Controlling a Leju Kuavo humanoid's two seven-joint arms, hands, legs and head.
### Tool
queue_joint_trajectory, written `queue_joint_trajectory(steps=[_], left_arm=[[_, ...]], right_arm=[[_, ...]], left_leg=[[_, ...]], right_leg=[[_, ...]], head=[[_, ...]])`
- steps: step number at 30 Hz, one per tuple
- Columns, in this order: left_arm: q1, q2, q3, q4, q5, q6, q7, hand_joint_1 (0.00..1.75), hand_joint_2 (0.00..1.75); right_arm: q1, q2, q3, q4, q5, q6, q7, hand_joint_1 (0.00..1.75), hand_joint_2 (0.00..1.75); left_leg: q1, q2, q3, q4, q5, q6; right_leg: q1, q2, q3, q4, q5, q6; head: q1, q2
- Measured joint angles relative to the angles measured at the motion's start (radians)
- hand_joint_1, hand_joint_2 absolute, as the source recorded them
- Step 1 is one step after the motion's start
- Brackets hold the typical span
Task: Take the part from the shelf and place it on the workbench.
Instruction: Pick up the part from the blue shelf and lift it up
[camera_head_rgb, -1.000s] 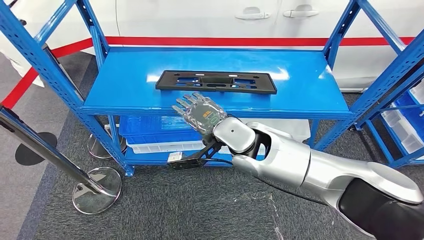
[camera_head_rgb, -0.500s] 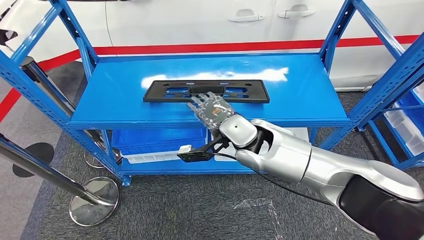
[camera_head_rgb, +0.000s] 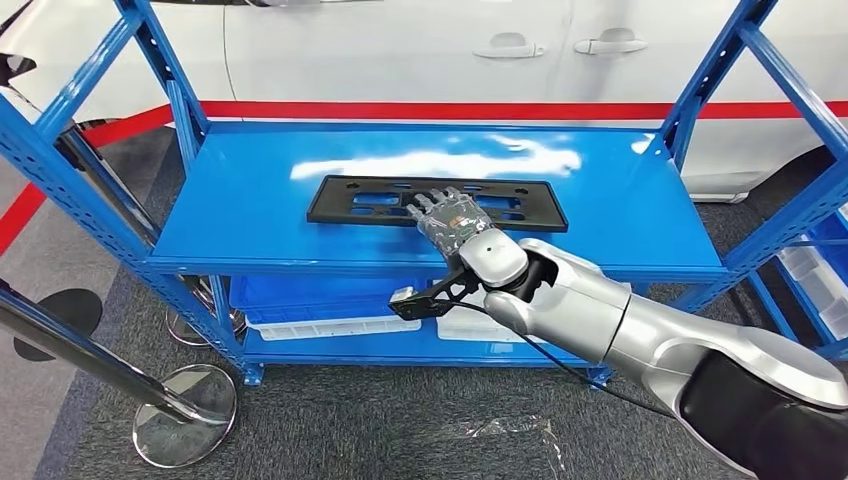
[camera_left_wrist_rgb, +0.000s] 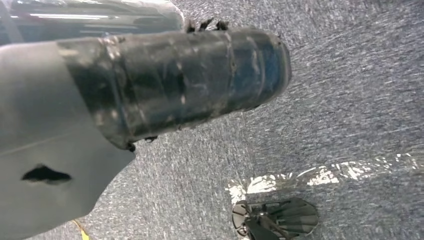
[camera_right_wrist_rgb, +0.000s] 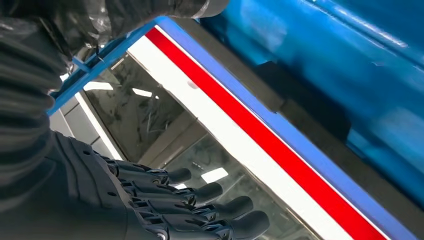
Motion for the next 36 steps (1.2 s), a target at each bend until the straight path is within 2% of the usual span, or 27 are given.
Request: queue_joint_trajectory(steps=[1, 2, 3, 7, 8, 9, 11, 12, 13, 14, 16, 17, 18, 20, 21, 23, 24, 25, 27, 28, 29, 30, 31, 32, 33, 34, 36], left_arm=[[0.000, 0.000, 0.000, 0.000, 0.000, 0.000, 0.000, 0.00, 0.00], [-0.001, 0.000, 0.000, 0.000, 0.000, 0.000, 0.000, 0.00, 0.00], [-0.002, 0.000, 0.000, 0.000, 0.000, 0.000, -0.001, 0.00, 0.00], [-0.006, 0.000, 0.000, 0.000, -0.002, 0.000, -0.002, 0.00, 0.00], [-0.006, 0.000, 0.000, 0.000, -0.003, 0.000, -0.003, 0.00, 0.00], [-0.007, 0.000, 0.000, 0.000, -0.003, 0.001, -0.004, 0.00, 0.00], [-0.006, 0.001, -0.001, 0.000, -0.003, 0.001, -0.004, 0.00, 0.00], [-0.005, 0.001, -0.002, 0.000, -0.003, 0.001, -0.004, 0.00, 0.00], [-0.002, 0.001, -0.002, 0.000, -0.002, 0.001, -0.004, 0.00, 0.00], [0.001, 0.001, -0.003, 0.000, -0.002, 0.000, -0.004, 0.00, 0.00], [0.004, 0.001, -0.003, 0.001, 0.000, 0.000, -0.004, 0.00, 0.00], [0.005, 0.001, -0.004, 0.002, 0.001, 0.000, -0.004, 0.00, 0.00], [0.005, 0.002, -0.004, 0.002, 0.002, 0.001, -0.004, 0.00, 0.00], [0.002, 0.003, -0.006, 0.004, 0.005, 0.004, -0.003, 0.00, 0.00], [0.000, 0.004, -0.007, 0.004, 0.007, 0.006, 0.001, 0.00, 0.00], [-0.003, 0.005, -0.008, 0.004, 0.012, 0.009, 0.014, 0.00, 0.00], [-0.004, 0.004, -0.008, 0.004, 0.016, 0.011, 0.021, 0.00, 0.00], [-0.004, 0.004, -0.008, 0.004, 0.019, 0.012, 0.024, 0.00, 0.00], [-0.005, 0.003, -0.009, 0.004, 0.025, 0.017, 0.027, 0.00, 0.00], [-0.006, 0.002, -0.010, 0.004, 0.028, 0.019, 0.028, 0.00, 0.00], [-0.005, 0.001, -0.011, 0.004, 0.031, 0.022, 0.031, 0.00, 0.00], [-0.004, 0.000, -0.012, 0.004, 0.033, 0.022, 0.033, 0.00, 0.00], [-0.003, -0.001, -0.014, 0.004, 0.034, 0.022, 0.036, 0.00, 0.00], [-0.003, -0.002, -0.015, 0.005, 0.035, 0.022, 0.037, 0.00, 0.00], [-0.004, -0.002, -0.016, 0.005, 0.036, 0.021, 0.038, 0.00, 0.00], [-0.005, -0.003, -0.017, 0.006, 0.036, 0.020, 0.039, 0.00, 0.00], [-0.006, -0.005, -0.020, 0.006, 0.036, 0.018, 0.040, 0.00, 0.00]], right_arm=[[-0.001, -0.001, 0.000, 0.004, 0.000, -0.001, 0.000, 0.00, 1.75], [-0.003, -0.001, 0.000, 0.007, 0.000, -0.002, 0.000, 0.00, 1.75], [-0.003, -0.002, 0.000, 0.010, 0.000, -0.004, 0.000, 0.00, 1.75], [-0.004, -0.002, -0.003, 0.015, 0.000, -0.013, 0.000, 0.00, 1.75], [-0.005, -0.003, -0.005, 0.016, 0.001, -0.014, 0.000, 0.00, 1.75], [-0.006, -0.003, -0.007, 0.017, 0.001, -0.015, 0.000, 0.00, 1.75], [-0.004, -0.002, -0.009, 0.019, 0.002, -0.016, -0.001, 0.00, 1.75], [-0.001, -0.002, -0.008, 0.021, 0.001, -0.015, -0.001, 0.00, 1.75], [0.001, -0.002, -0.008, 0.023, 0.001, -0.013, -0.002, 0.00, 1.75], [0.003, -0.002, -0.008, 0.024, 0.000, -0.011, -0.001, 0.00, 1.75], [0.002, -0.001, -0.008, 0.027, -0.005, 0.000, 0.000, 0.00, 1.75], [0.001, -0.001, -0.008, 0.029, -0.008, 0.009, 0.002, 0.00, 1.75], [0.000, 0.000, -0.008, 0.031, -0.015, 0.023, 0.005, 0.00, 1.75], [-0.001, 0.002, -0.008, 0.034, -0.035, 0.057, 0.013, 0.00, 1.75], [-0.003, 0.003, -0.008, 0.035, -0.049, 0.076, 0.017, 0.00, 1.75], [-0.008, 0.005, -0.007, 0.041, -0.079, 0.108, 0.027, 0.00, 1.75], [-0.011, 0.005, -0.006, 0.045, -0.098, 0.124, 0.031, 0.00, 1.75], [-0.012, 0.005, -0.004, 0.050, -0.116, 0.137, 0.034, 0.00, 1.75], [-0.007, 0.005, 0.005, 0.064, -0.163, 0.172, 0.038, 0.00, 1.75], [-0.004, 0.005, 0.012, 0.070, -0.185, 0.187, 0.041, 0.00, 1.75], [-0.001, 0.005, 0.019, 0.076, -0.208, 0.200, 0.046, 0.00, 1.75], [-0.001, 0.005, 0.025, 0.080, -0.223, 0.205, 0.051, 0.00, 1.75], [-0.003, 0.005, 0.029, 0.083, -0.232, 0.205, 0.057, 0.00, 1.75], [-0.006, 0.004, 0.033, 0.086, -0.236, 0.202, 0.063, 0.00, 1.75], [-0.011, 0.004, 0.037, 0.088, -0.238, 0.198, 0.068, 0.00, 1.75], [-0.015, 0.003, 0.042, 0.089, -0.238, 0.191, 0.071, 0.00, 1.75], [-0.019, 0.002, 0.047, 0.090, -0.235, 0.169, 0.077, 0.00, 1.75]], left_leg=[[-0.001, -0.001, 0.011, 0.001, -0.011, -0.004], [-0.003, -0.002, 0.018, 0.003, -0.022, -0.010], [-0.004, -0.002, 0.022, 0.004, -0.029, -0.016], [-0.002, 0.000, 0.033, 0.001, -0.048, -0.040], [-0.001, 0.002, 0.025, 0.024, -0.057, -0.045], [0.000, 0.003, 0.002, 0.069, -0.071, -0.048], [0.000, 0.004, -0.082, 0.194, -0.090, -0.053], [0.000, 0.004, -0.124, 0.240, -0.083, -0.055], [0.000, 0.004, -0.154, 0.255, -0.058, -0.055], [0.000, 0.004, -0.167, 0.232, -0.014, -0.055], [0.000, 0.004, -0.152, 0.122, 0.087, -0.049], [-0.005, 0.003, -0.138, 0.078, 0.118, -0.045], [-0.009, 0.004, -0.123, 0.046, 0.127, -0.038], [-0.019, 0.005, -0.101, 0.018, 0.103, -0.025], [-0.017, 0.006, -0.090, 0.001, 0.090, -0.018], [-0.013, 0.006, -0.071, -0.014, 0.077, -0.009], [-0.009, 0.007, -0.060, -0.019, 0.072, -0.004], [-0.009, 0.007, -0.052, -0.022, 0.067, 0.001], [-0.008, 0.006, -0.039, -0.022, 0.053, 0.007], [-0.008, 0.004, -0.032, -0.020, 0.045, 0.007], [-0.007, 0.002, -0.022, -0.018, 0.035, 0.005], [-0.005, 0.000, -0.012, -0.013, 0.024, 0.003], [-0.004, -0.002, -0.003, -0.008, 0.012, -0.001], [-0.004, -0.004, 0.003, 0.000, 0.000, -0.007], [-0.005, -0.005, 0.005, 0.007, -0.010, -0.013], [-0.006, -0.006, 0.004, 0.012, -0.016, -0.021], [-0.004, -0.007, 0.002, 0.013, -0.021, -0.033]], right_leg=[[0.001, 0.000, 0.022, -0.062, 0.036, -0.003], [0.003, 0.000, 0.046, -0.119, 0.054, -0.008], [0.005, 0.000, 0.062, -0.152, 0.056, -0.012], [0.007, 0.003, 0.093, -0.181, 0.028, -0.034], [0.005, 0.003, 0.105, -0.189, 0.023, -0.041], [0.003, 0.002, 0.119, -0.195, 0.017, -0.046], [0.004, 0.002, 0.143, -0.199, 0.000, -0.053], [0.004, 0.002, 0.156, -0.199, -0.011, -0.053], [0.004, 0.002, 0.171, -0.199, -0.023, -0.052], [0.004, 0.003, 0.187, -0.199, -0.036, -0.051], [0.004, 0.005, 0.222, -0.201, -0.062, -0.047], [0.005, 0.005, 0.235, -0.204, -0.073, -0.043], [0.005, 0.006, 0.243, -0.207, -0.081, -0.038], [0.003, 0.007, 0.249, -0.214, -0.088, -0.027], [0.003, 0.007, 0.252, -0.216, -0.091, -0.022], [0.003, 0.004, 0.244, -0.189, -0.107, -0.013], [0.003, 0.003, 0.221, -0.145, -0.122, -0.010], [0.003, 0.002, 0.188, -0.090, -0.137, -0.007], [0.000, 0.001, 0.086, 0.047, -0.158, -0.003], [-0.002, 0.001, 0.047, 0.082, -0.146, 0.000], [-0.005, 0.000, 0.018, 0.088, -0.116, 0.002], [-0.007, 0.000, 0.015, 0.050, -0.068, 0.003], [-0.009, -0.001, 0.025, -0.012, -0.015, 0.004], [-0.008, -0.002, 0.040, -0.067, 0.023, 0.004], [-0.007, -0.001, 0.056, -0.113, 0.038, 0.000], [-0.004, 0.000, 0.066, -0.139, 0.038, -0.006], [-0.001, 0.003, 0.075, -0.152, 0.021, -0.020]], head=[[-0.001, 0.000], [-0.001, 0.000], [-0.002, 0.000], [-0.007, 0.000], [-0.009, 0.000], [-0.012, 0.000], [-0.016, 0.000], [-0.015, 0.000], [-0.016, 0.000], [-0.015, 0.000], [-0.015, 0.000], [-0.015, 0.000], [-0.016, 0.000], [-0.017, 0.000], [-0.018, 0.000], [-0.013, 0.000], [-0.010, 0.000], [-0.007, 0.000], [-0.006, 0.000], [-0.006, 0.000], [-0.005, 0.000], [-0.005, 0.000], [-0.005, 0.000], [-0.005, 0.000], [-0.005, 0.000], [-0.006, 0.000], [-0.008, 0.000]])
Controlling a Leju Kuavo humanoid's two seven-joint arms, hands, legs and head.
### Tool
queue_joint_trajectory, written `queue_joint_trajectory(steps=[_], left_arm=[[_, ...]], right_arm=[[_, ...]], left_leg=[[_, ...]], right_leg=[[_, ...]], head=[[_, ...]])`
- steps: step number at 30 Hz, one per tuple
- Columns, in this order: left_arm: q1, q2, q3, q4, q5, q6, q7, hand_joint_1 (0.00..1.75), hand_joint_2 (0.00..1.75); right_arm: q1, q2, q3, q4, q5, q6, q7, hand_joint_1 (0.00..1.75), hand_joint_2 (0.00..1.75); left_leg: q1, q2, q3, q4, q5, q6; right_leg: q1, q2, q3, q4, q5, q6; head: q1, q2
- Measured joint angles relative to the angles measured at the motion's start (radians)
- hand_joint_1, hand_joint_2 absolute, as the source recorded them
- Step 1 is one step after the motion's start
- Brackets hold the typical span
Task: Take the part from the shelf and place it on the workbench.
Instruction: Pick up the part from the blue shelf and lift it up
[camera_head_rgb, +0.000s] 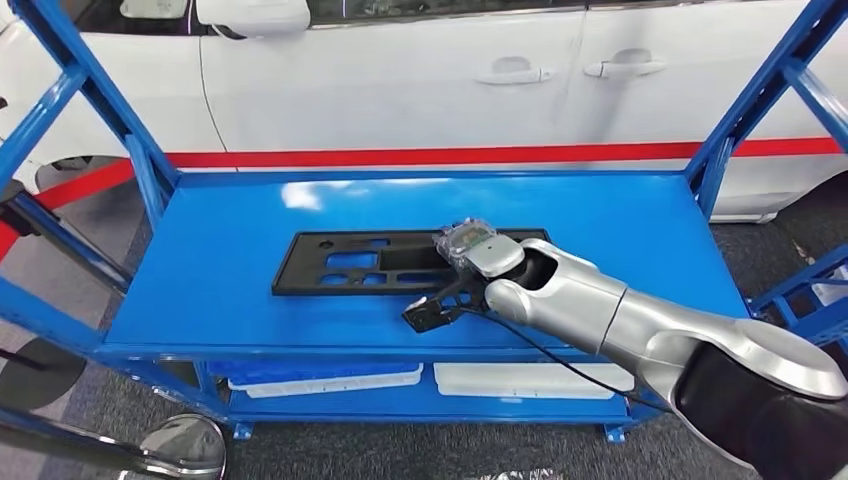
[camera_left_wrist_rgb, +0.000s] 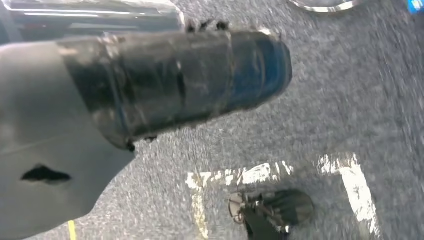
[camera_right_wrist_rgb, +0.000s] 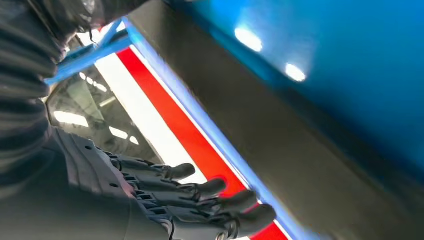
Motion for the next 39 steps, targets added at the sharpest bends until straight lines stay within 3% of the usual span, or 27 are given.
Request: queue_joint_trajectory(steps=[3, 6, 8, 9, 11, 12, 15, 18, 21, 23, 24, 26, 28, 31, 33, 37, 38, 39], left_arm=[[-0.001, -0.002, -0.002, 0.000, 0.000, -0.003, 0.000, 0.00, 0.00], [-0.001, -0.002, -0.004, 0.000, 0.000, -0.005, 0.000, 0.00, 0.00], [0.001, -0.003, -0.005, 0.000, 0.000, -0.008, 0.001, 0.00, 0.00], [0.002, -0.004, -0.005, 0.000, 0.000, -0.010, 0.001, 0.00, 0.00], [0.003, -0.004, -0.005, 0.001, 0.000, -0.012, 0.001, 0.00, 0.00], [0.002, -0.004, -0.005, 0.001, 0.000, -0.013, 0.001, 0.00, 0.00], [-0.002, -0.004, -0.008, 0.002, -0.001, -0.014, 0.001, 0.00, 0.00], [-0.001, -0.006, -0.014, 0.002, -0.003, -0.014, 0.001, 0.00, 0.00], [-0.001, -0.009, -0.021, 0.002, -0.003, -0.014, 0.001, 0.00, 0.00], [-0.001, -0.010, -0.027, 0.002, -0.002, -0.013, 0.001, 0.00, 0.00], [0.000, -0.011, -0.028, 0.002, -0.001, -0.013, 0.001, 0.00, 0.00], [0.001, -0.014, -0.029, 0.002, 0.003, -0.013, 0.001, 0.00, 0.00], [0.000, -0.015, -0.030, 0.002, 0.007, -0.011, 0.001, 0.00, 0.00], [-0.001, -0.017, -0.030, 0.002, 0.018, -0.008, 0.000, 0.00, 0.00], [0.000, -0.019, -0.030, 0.002, 0.022, -0.008, 0.000, 0.00, 0.00], [-0.002, -0.020, -0.030, 0.002, 0.025, -0.005, -0.001, 0.00, 0.00], [-0.001, -0.020, -0.030, 0.002, 0.025, -0.005, -0.001, 0.00, 0.00], [0.000, -0.020, -0.030, 0.002, 0.025, -0.005, -0.001, 0.00, 0.00]], right_arm=[[-0.003, -0.001, 0.001, 0.000, 0.022, -0.053, 0.011, 0.00, 1.75], [-0.006, -0.001, 0.001, -0.003, 0.054, -0.102, 0.016, 0.00, 1.75], [-0.004, -0.001, 0.001, -0.011, 0.077, -0.129, 0.017, 0.00, 1.75], [-0.003, -0.001, 0.000, -0.016, 0.092, -0.144, 0.018, 0.00, 1.75], [-0.003, -0.001, -0.004, -0.034, 0.130, -0.181, 0.020, 0.00, 1.75], [-0.003, -0.001, -0.008, -0.045, 0.149, -0.199, 0.021, 0.00, 1.75], [-0.001, -0.001, -0.027, -0.081, 0.203, -0.249, 0.021, 0.00, 1.75], [0.007, -0.003, -0.058, -0.125, 0.274, -0.311, 0.017, 0.00, 1.75], [0.024, -0.008, -0.094, -0.167, 0.333, -0.357, 0.013, 0.00, 1.75], [0.045, -0.010, -0.112, -0.196, 0.358, -0.371, 0.009, 0.00, 1.75], [0.053, -0.011, -0.121, -0.210, 0.366, -0.373, 0.008, 0.00, 1.75], [0.059, -0.012, -0.136, -0.237, 0.371, -0.366, 0.007, 0.00, 1.75], [0.059, -0.014, -0.149, -0.264, 0.350, -0.337, 0.006, 0.00, 1.75], [0.063, -0.016, -0.154, -0.296, 0.278, -0.271, 0.014, 0.00, 1.75], [0.064, -0.018, -0.154, -0.312, 0.246, -0.248, 0.020, 0.00, 1.75], [0.065, -0.018, -0.154, -0.333, 0.228, -0.235, 0.023, 0.00, 1.75], [0.067, -0.018, -0.154, -0.334, 0.227, -0.234, 0.023, 0.00, 1.75], [0.067, -0.018, -0.154, -0.336, 0.226, -0.233, 0.023, 0.00, 1.75]], left_leg=[[0.003, 0.007, -0.016, 0.041, -0.028, -0.015], [0.004, 0.011, -0.110, 0.209, -0.089, -0.023], [0.004, 0.011, -0.152, 0.257, -0.077, -0.022], [0.004, 0.011, -0.148, 0.229, -0.046, -0.019], [0.001, 0.011, -0.103, 0.108, 0.028, -0.006], [-0.002, 0.011, -0.079, 0.052, 0.049, 0.000], [-0.012, 0.011, -0.053, -0.002, 0.055, 0.013], [-0.004, 0.013, -0.041, -0.024, 0.067, 0.026], [-0.001, 0.016, -0.036, -0.030, 0.070, 0.036], [0.000, 0.015, -0.036, -0.028, 0.068, 0.037], [0.000, 0.015, -0.036, -0.025, 0.066, 0.036], [0.001, 0.013, -0.038, -0.014, 0.059, 0.028], [-0.001, 0.012, -0.046, 0.003, 0.049, 0.016], [-0.002, 0.012, -0.051, 0.006, 0.048, 0.001], [0.001, 0.013, -0.060, 0.027, 0.031, -0.009], [0.004, 0.013, -0.160, 0.235, -0.064, -0.022], [0.004, 0.013, -0.176, 0.263, -0.065, -0.023], [0.004, 0.013, -0.176, 0.255, -0.046, -0.022]], right_leg=[[-0.003, 0.002, 0.009, -0.008, -0.001, -0.016], [-0.002, 0.002, 0.016, -0.010, -0.005, -0.026], [0.001, 0.003, 0.020, -0.009, -0.008, -0.029], [0.002, 0.004, 0.023, -0.009, -0.010, -0.029], [0.004, 0.005, 0.030, -0.010, -0.013, -0.028], [0.006, 0.006, 0.032, -0.010, -0.015, -0.025], [0.006, 0.007, 0.032, -0.013, -0.013, -0.010], [0.006, 0.005, 0.024, 0.009, -0.034, 0.007], [0.004, 0.003, -0.046, 0.167, -0.115, 0.017], [0.000, 0.002, -0.077, 0.233, -0.129, 0.023], [-0.003, 0.001, -0.069, 0.216, -0.110, 0.025], [-0.008, -0.001, -0.013, 0.104, -0.055, 0.027], [-0.007, -0.002, 0.031, 0.016, -0.031, 0.020], [-0.001, 0.000, 0.036, 0.001, -0.031, -0.001], [-0.003, 0.000, 0.039, -0.006, -0.027, -0.013], [-0.003, 0.000, 0.042, -0.010, -0.026, -0.025], [-0.002, 0.000, 0.042, -0.010, -0.027, -0.026], [-0.002, 0.001, 0.043, -0.010, -0.028, -0.026]], head=[[-0.003, 0.000], [-0.005, 0.000], [-0.005, 0.000], [-0.005, 0.000], [-0.005, 0.000], [-0.005, 0.000], [-0.005, 0.000], [-0.002, 0.000], [0.003, 0.000], [0.004, 0.000], [0.004, 0.000], [0.004, 0.000], [0.003, 0.000], [0.003, 0.000], [0.002, 0.000], [-0.002, 0.000], [-0.002, 0.000], [-0.002, 0.000]])
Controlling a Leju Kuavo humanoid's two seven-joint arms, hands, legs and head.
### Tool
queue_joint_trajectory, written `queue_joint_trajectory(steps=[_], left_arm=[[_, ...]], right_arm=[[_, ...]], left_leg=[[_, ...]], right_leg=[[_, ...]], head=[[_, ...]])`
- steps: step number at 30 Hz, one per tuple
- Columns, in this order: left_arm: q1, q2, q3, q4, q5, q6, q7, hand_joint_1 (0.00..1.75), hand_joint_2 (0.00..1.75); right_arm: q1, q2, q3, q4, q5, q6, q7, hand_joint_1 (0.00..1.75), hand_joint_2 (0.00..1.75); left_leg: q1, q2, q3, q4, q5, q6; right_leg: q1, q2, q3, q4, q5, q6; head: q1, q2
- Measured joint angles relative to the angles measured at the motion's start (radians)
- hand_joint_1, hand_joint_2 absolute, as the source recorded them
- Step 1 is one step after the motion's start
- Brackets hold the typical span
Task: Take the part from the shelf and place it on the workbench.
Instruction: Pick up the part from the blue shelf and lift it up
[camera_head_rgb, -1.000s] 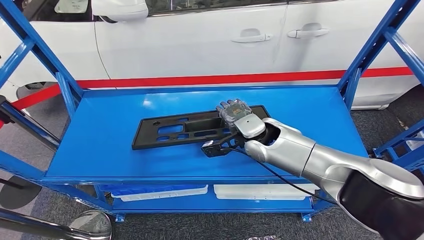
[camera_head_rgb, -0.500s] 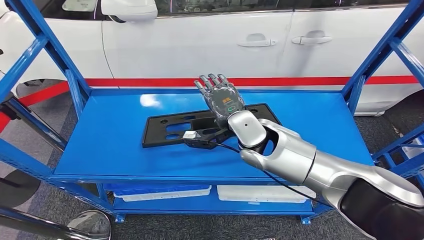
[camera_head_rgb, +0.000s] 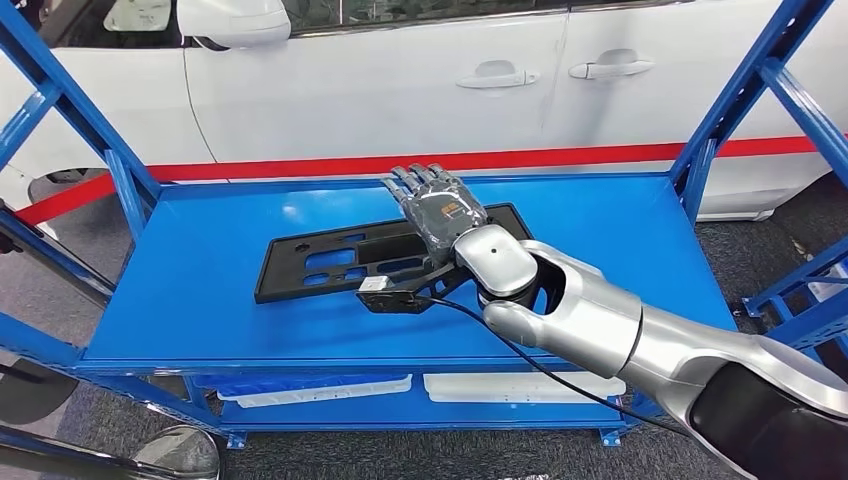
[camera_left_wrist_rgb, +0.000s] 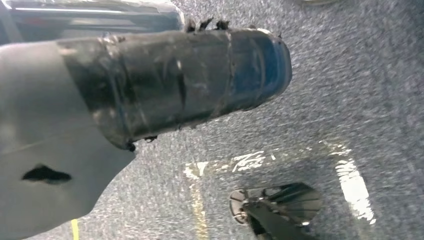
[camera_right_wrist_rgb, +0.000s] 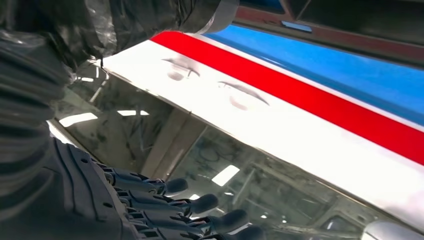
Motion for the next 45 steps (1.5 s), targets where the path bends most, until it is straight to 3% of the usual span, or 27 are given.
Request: queue_joint_trajectory(steps=[3, 5, 9, 11, 13, 14, 15, 16, 18, 20, 23, 25, 28, 30, 31, 33, 34, 35, 37, 39, 41, 44, 45], left_arm=[[0.000, 0.000, 0.000, 0.000, 0.005, 0.002, 0.000, 0.00, 0.00], [-0.003, 0.000, 0.000, 0.000, 0.012, 0.005, -0.001, 0.00, 0.00], [-0.004, -0.001, 0.000, 0.000, 0.023, 0.007, -0.003, 0.00, 0.00], [-0.004, -0.001, 0.000, 0.000, 0.027, 0.007, -0.004, 0.00, 0.00], [-0.004, -0.001, 0.000, 0.000, 0.031, 0.007, -0.005, 0.00, 0.00], [-0.004, -0.001, 0.000, 0.001, 0.032, 0.007, -0.005, 0.00, 0.00], [-0.004, -0.001, 0.000, 0.001, 0.032, 0.007, -0.005, 0.00, 0.00], [-0.004, -0.001, 0.000, 0.001, 0.032, 0.006, -0.005, 0.00, 0.00], [-0.004, -0.001, 0.000, 0.001, 0.033, 0.006, -0.005, 0.00, 0.00], [-0.004, -0.001, 0.000, 0.001, 0.033, 0.005, -0.005, 0.00, 0.00], [-0.004, -0.001, 0.000, 0.001, 0.032, 0.005, -0.005, 0.00, 0.00], [-0.005, -0.001, -0.001, 0.001, 0.032, 0.005, -0.005, 0.00, 0.00], [-0.005, 0.000, -0.003, 0.001, 0.031, 0.004, -0.005, 0.00, 0.00], [-0.003, 0.001, -0.007, 0.001, 0.030, 0.002, -0.005, 0.00, 0.00], [-0.001, 0.001, -0.008, 0.001, 0.028, 0.000, -0.005, 0.00, 0.00], [-0.001, 0.001, -0.010, 0.001, 0.026, -0.004, -0.006, 0.00, 0.00], [-0.002, 0.001, -0.011, 0.001, 0.026, -0.005, -0.006, 0.00, 0.00], [-0.003, 0.001, -0.014, 0.001, 0.025, -0.007, -0.007, 0.00, 0.00], [-0.004, 0.001, -0.021, 0.001, 0.025, -0.010, -0.010, 0.00, 0.00], [-0.004, 0.001, -0.024, 0.001, 0.027, -0.020, -0.018, 0.00, 0.00], [-0.004, 0.000, -0.025, 0.001, 0.032, -0.038, -0.031, 0.00, 0.00], [-0.004, 0.001, -0.025, 0.001, 0.043, -0.066, -0.057, 0.00, 0.00], [-0.004, 0.002, -0.025, 0.001, 0.047, -0.073, -0.064, 0.00, 0.00]], right_arm=[[-0.004, 0.000, 0.000, -0.008, -0.056, 0.042, 0.008, 0.00, 1.75], [-0.008, 0.000, 0.003, -0.010, -0.121, 0.090, 0.019, 0.00, 1.75], [-0.008, -0.002, 0.041, -0.011, -0.215, 0.147, 0.049, 0.00, 1.75], [-0.007, -0.006, 0.067, -0.008, -0.247, 0.155, 0.059, 0.00, 1.75], [-0.005, -0.010, 0.090, -0.003, -0.269, 0.160, 0.065, 0.00, 1.75], [-0.003, -0.012, 0.101, 0.000, -0.282, 0.166, 0.068, 0.00, 1.75], [-0.003, -0.014, 0.110, 0.003, -0.295, 0.174, 0.071, 0.00, 1.75], [-0.004, -0.016, 0.119, 0.007, -0.309, 0.181, 0.075, 0.00, 1.75], [-0.009, -0.018, 0.131, 0.015, -0.331, 0.187, 0.082, 0.00, 1.75], [-0.012, -0.019, 0.139, 0.027, -0.339, 0.179, 0.084, 0.00, 1.75], [-0.011, -0.022, 0.148, 0.056, -0.335, 0.152, 0.082, 0.00, 1.75], [-0.011, -0.024, 0.150, 0.080, -0.328, 0.134, 0.080, 0.00, 1.75], [-0.004, -0.026, 0.152, 0.117, -0.321, 0.121, 0.077, 0.00, 1.75], [0.007, -0.027, 0.153, 0.143, -0.314, 0.113, 0.080, 0.00, 1.75], [0.012, -0.028, 0.153, 0.155, -0.307, 0.106, 0.082, 0.00, 1.75], [0.016, -0.029, 0.152, 0.176, -0.287, 0.089, 0.084, 0.00, 1.75], [0.016, -0.030, 0.151, 0.185, -0.275, 0.079, 0.084, 0.00, 1.75], [0.017, -0.031, 0.150, 0.194, -0.264, 0.070, 0.084, 0.00, 1.75], [0.020, -0.032, 0.148, 0.220, -0.242, 0.056, 0.084, 0.02, 1.75], [0.024, -0.032, 0.143, 0.251, -0.224, 0.058, 0.080, 0.85, 1.75], [0.026, -0.032, 0.135, 0.276, -0.215, 0.071, 0.072, 1.69, 1.75], [0.035, -0.033, 0.129, 0.310, -0.210, 0.087, 0.052, 1.72, 1.75], [0.039, -0.033, 0.128, 0.319, -0.208, 0.090, 0.047, 1.73, 1.75]], left_leg=[[-0.003, 0.000, 0.077, -0.172, 0.094, 0.010], [-0.009, -0.002, 0.112, -0.245, 0.108, 0.019], [-0.006, -0.002, 0.124, -0.268, 0.110, 0.037], [-0.002, 0.000, 0.130, -0.277, 0.113, 0.047], [-0.003, 0.001, 0.131, -0.276, 0.112, 0.052], [-0.003, 0.000, 0.131, -0.276, 0.111, 0.054], [-0.003, -0.001, 0.131, -0.274, 0.109, 0.055], [-0.003, -0.002, 0.131, -0.271, 0.107, 0.054], [-0.004, -0.005, 0.130, -0.260, 0.099, 0.048], [-0.007, -0.005, 0.125, -0.248, 0.091, 0.038], [-0.007, -0.005, 0.122, -0.247, 0.089, 0.025], [-0.004, -0.003, 0.109, -0.215, 0.066, 0.015], [-0.001, -0.002, 0.032, -0.051, -0.009, 0.002], [0.000, -0.002, -0.002, 0.005, -0.009, -0.001], [0.000, -0.002, 0.006, -0.019, 0.015, -0.001], [0.000, -0.002, 0.059, -0.140, 0.080, 0.004], [-0.002, -0.002, 0.086, -0.198, 0.098, 0.007], [-0.004, -0.003, 0.105, -0.236, 0.107, 0.011], [-0.010, -0.005, 0.115, -0.256, 0.104, 0.021], [-0.008, -0.005, 0.118, -0.262, 0.110, 0.033], [-0.004, -0.003, 0.123, -0.271, 0.116, 0.047], [-0.006, -0.002, 0.123, -0.271, 0.116, 0.057], [-0.006, -0.003, 0.123, -0.270, 0.115, 0.058]], right_leg=[[0.001, 0.002, 0.005, 0.000, -0.004, 0.004], [0.003, 0.001, 0.004, -0.001, -0.005, 0.013], [0.005, -0.001, 0.001, 0.005, -0.014, 0.034], [0.005, -0.002, -0.035, 0.083, -0.059, 0.040], [0.005, -0.003, -0.097, 0.207, -0.108, 0.044], [0.004, -0.003, -0.118, 0.245, -0.113, 0.045], [0.003, -0.003, -0.124, 0.250, -0.101, 0.046], [0.001, -0.004, -0.112, 0.217, -0.073, 0.047], [-0.002, -0.005, -0.056, 0.096, -0.013, 0.044], [0.001, -0.004, -0.019, 0.018, 0.005, 0.038], [0.003, -0.002, -0.015, 0.005, 0.005, 0.023], [-0.001, -0.004, -0.010, -0.002, 0.008, 0.012], [-0.003, -0.005, -0.006, -0.005, 0.008, 0.003], [-0.003, -0.004, -0.006, -0.005, 0.008, 0.003], [-0.003, -0.004, -0.006, -0.005, 0.008, 0.003], [-0.004, -0.003, -0.004, -0.005, 0.007, 0.006], [-0.002, -0.002, -0.004, -0.005, 0.006, 0.009], [-0.001, -0.002, -0.004, -0.006, 0.006, 0.014], [0.000, -0.002, -0.004, -0.010, 0.008, 0.026], [-0.002, -0.003, -0.004, -0.009, 0.005, 0.039], [-0.001, -0.004, -0.027, 0.042, -0.028, 0.045], [-0.001, -0.004, -0.117, 0.236, -0.112, 0.048], [-0.002, -0.005, -0.134, 0.270, -0.116, 0.049]], head=[[0.000, 0.000], [0.001, 0.000], [0.003, 0.000], [0.006, 0.000], [0.009, 0.000], [0.009, 0.000], [0.009, 0.000], [0.009, 0.000], [0.009, 0.000], [0.008, 0.000], [0.008, 0.000], [0.006, 0.000], [0.001, 0.000], [0.001, 0.000], [0.001, 0.000], [0.001, 0.000], [0.001, 0.000], [0.002, 0.000], [0.002, 0.000], [0.003, 0.000], [0.004, 0.000], [0.005, 0.000], [0.004, 0.000]])
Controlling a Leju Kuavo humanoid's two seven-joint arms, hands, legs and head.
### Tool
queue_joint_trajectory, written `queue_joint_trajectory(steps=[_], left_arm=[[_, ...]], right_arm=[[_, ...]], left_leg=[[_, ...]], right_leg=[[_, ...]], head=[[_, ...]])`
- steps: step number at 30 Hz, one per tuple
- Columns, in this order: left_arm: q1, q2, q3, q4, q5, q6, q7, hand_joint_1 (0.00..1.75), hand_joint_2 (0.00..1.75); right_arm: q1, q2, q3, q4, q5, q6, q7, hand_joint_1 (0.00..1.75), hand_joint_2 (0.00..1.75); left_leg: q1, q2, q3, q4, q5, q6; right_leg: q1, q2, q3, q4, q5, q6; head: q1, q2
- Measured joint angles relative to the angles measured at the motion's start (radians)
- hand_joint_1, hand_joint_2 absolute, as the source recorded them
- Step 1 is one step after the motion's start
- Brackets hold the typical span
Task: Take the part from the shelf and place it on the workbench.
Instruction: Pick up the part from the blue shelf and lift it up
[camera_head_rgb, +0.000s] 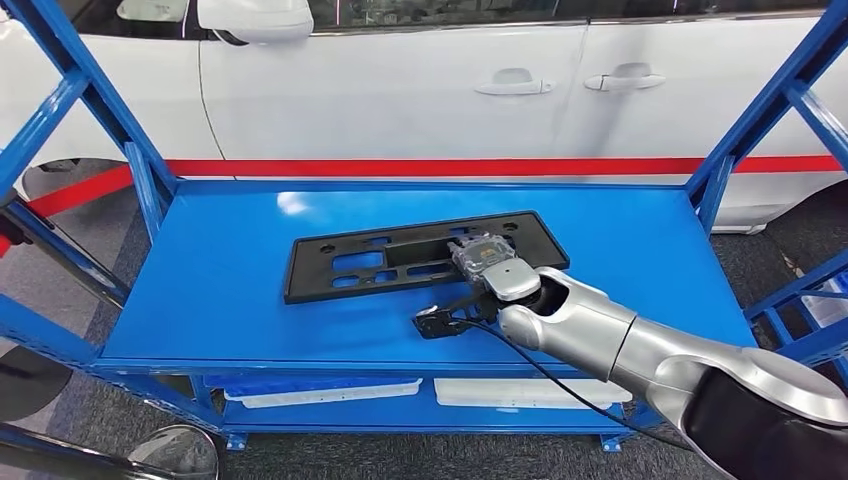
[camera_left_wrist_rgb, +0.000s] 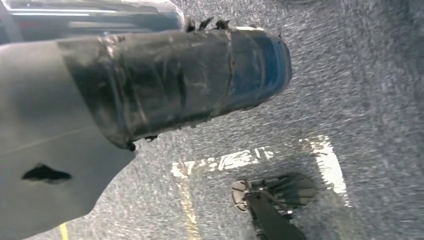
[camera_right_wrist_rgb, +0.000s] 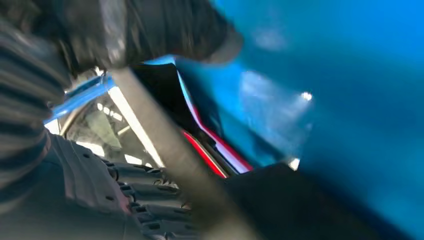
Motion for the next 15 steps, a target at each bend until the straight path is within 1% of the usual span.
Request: queue_joint_trajectory(steps=[1, 2, 3, 4, 5, 6, 7, 8, 10, 11, 13, 14, 15], left_arm=[[0.000, 0.001, 0.000, 0.000, 0.002, -0.005, -0.005, 0.00, 0.00], [0.000, 0.001, 0.000, 0.000, 0.004, -0.009, -0.009, 0.00, 0.00], [0.000, 0.001, 0.000, 0.000, 0.007, -0.016, -0.015, 0.00, 0.00], [0.000, 0.001, 0.000, 0.000, 0.011, -0.025, -0.022, 0.00, 0.00], [0.000, 0.001, 0.000, 0.000, 0.019, -0.040, -0.033, 0.00, 0.44], [0.000, 0.002, 0.000, 0.000, 0.029, -0.058, -0.047, 0.00, 0.87], [0.001, 0.003, 0.000, 0.000, 0.038, -0.077, -0.060, 0.00, 1.31], [0.001, 0.004, 0.000, 0.000, 0.048, -0.097, -0.073, 0.00, 1.75], [0.002, 0.006, 0.001, 0.000, 0.059, -0.128, -0.091, 0.00, 1.75], [0.001, 0.006, 0.001, 0.000, 0.061, -0.137, -0.096, 0.00, 1.75], [0.000, 0.008, 0.002, 0.000, 0.062, -0.143, -0.105, 0.00, 1.75], [-0.001, 0.009, 0.003, 0.000, 0.063, -0.143, -0.111, 0.00, 1.75], [0.001, 0.009, 0.003, 0.000, 0.062, -0.142, -0.117, 0.00, 1.75]], right_arm=[[0.002, 0.000, -0.002, 0.007, 0.001, 0.001, -0.003, 1.74, 1.75], [0.003, 0.000, -0.004, 0.012, 0.002, 0.001, -0.006, 1.75, 1.75], [0.001, 0.000, -0.007, 0.016, 0.002, 0.001, -0.008, 1.75, 1.75], [-0.001, 0.000, -0.010, 0.020, 0.000, 0.000, -0.012, 1.75, 1.75], [-0.002, 0.000, -0.013, 0.023, -0.002, 0.000, -0.016, 1.75, 1.75], [-0.002, 0.000, -0.017, 0.025, -0.004, -0.002, -0.022, 1.75, 1.75], [-0.002, 0.001, -0.019, 0.026, -0.005, -0.004, -0.026, 1.75, 1.75], [-0.002, 0.001, -0.021, 0.026, -0.005, -0.006, -0.032, 1.75, 1.75], [-0.006, 0.005, -0.025, 0.026, -0.005, -0.010, -0.038, 1.75, 1.75], [-0.009, 0.008, -0.027, 0.026, -0.005, -0.011, -0.041, 1.75, 1.75], [-0.013, 0.011, -0.030, 0.026, -0.006, -0.015, -0.043, 1.75, 1.75], [-0.013, 0.012, -0.030, 0.027, -0.006, -0.020, -0.045, 1.75, 1.75], [-0.012, 0.014, -0.030, 0.027, -0.005, -0.027, -0.047, 1.75, 1.75]], left_leg=[[0.000, -0.001, 0.000, 0.002, -0.001, 0.000], [0.000, -0.002, 0.001, 0.005, -0.003, 0.000], [0.000, -0.003, 0.001, 0.009, -0.006, -0.002], [-0.001, -0.005, 0.001, 0.013, -0.009, -0.005], [-0.002, -0.007, -0.001, 0.017, -0.012, -0.009], [-0.004, -0.009, -0.003, 0.020, -0.014, -0.014], [-0.005, -0.011, -0.004, 0.020, -0.014, -0.019], [-0.006, -0.012, -0.004, 0.020, -0.014, -0.024], [-0.002, -0.011, -0.006, 0.024, -0.025, -0.035], [0.000, -0.010, -0.018, 0.052, -0.045, -0.041], [0.004, -0.005, -0.064, 0.158, -0.101, -0.052], [0.005, -0.003, -0.096, 0.226, -0.129, -0.056], [0.006, -0.002, -0.116, 0.269, -0.139, -0.059]], right_leg=[[0.000, 0.000, -0.001, 0.000, 0.012, 0.000], [-0.001, 0.000, 0.019, -0.043, 0.041, -0.002], [-0.001, -0.001, 0.053, -0.112, 0.075, -0.004], [-0.001, -0.001, 0.086, -0.179, 0.098, -0.007], [0.001, 0.000, 0.113, -0.233, 0.115, -0.011], [0.003, 0.000, 0.127, -0.260, 0.118, -0.014], [0.005, 0.000, 0.130, -0.266, 0.115, -0.017], [0.006, 0.000, 0.131, -0.268, 0.118, -0.021], [0.002, -0.002, 0.134, -0.276, 0.123, -0.032], [-0.001, -0.003, 0.137, -0.281, 0.126, -0.037], [-0.004, -0.006, 0.140, -0.285, 0.128, -0.042], [-0.004, -0.007, 0.140, -0.286, 0.128, -0.043], [-0.004, -0.007, 0.140, -0.285, 0.127, -0.043]], head=[[0.000, 0.000], [0.000, 0.000], [0.000, 0.000], [0.000, 0.000], [0.000, 0.000], [-0.001, 0.000], [-0.001, 0.000], [-0.001, 0.000], [-0.002, 0.000], [-0.004, 0.000], [-0.008, 0.000], [-0.010, 0.000], [-0.010, 0.000]])
